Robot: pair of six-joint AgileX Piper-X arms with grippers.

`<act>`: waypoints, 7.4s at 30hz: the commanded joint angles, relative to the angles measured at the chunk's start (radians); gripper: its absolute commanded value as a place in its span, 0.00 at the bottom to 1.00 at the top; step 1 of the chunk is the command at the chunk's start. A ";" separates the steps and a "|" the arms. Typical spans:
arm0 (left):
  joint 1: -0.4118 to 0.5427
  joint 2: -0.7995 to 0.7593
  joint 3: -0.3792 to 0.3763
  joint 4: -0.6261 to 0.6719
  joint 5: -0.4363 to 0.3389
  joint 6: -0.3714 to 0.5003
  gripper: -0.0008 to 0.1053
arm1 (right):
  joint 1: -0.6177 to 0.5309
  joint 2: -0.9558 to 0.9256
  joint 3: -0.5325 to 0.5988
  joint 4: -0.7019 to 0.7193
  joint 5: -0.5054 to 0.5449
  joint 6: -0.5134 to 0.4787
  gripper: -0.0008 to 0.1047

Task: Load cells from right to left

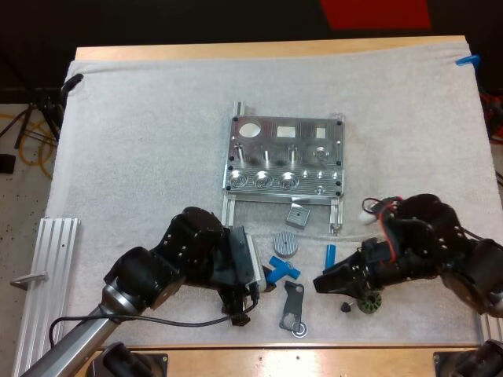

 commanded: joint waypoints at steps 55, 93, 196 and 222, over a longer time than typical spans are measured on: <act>-0.005 -0.009 0.011 0.074 0.028 0.255 0.11 | 0.140 0.250 -0.010 -0.360 -0.043 0.331 0.43; -0.005 -0.007 0.011 0.032 0.009 0.221 0.21 | 0.140 0.250 -0.010 -0.309 -0.048 0.263 0.12; 0.128 -0.193 -0.153 0.009 -0.578 -0.344 0.66 | 0.000 0.784 -0.692 0.311 1.143 -1.036 0.12; 0.128 -0.193 -0.153 0.009 -0.578 -0.344 0.66 | 0.000 0.819 -0.692 0.316 1.147 -1.063 0.12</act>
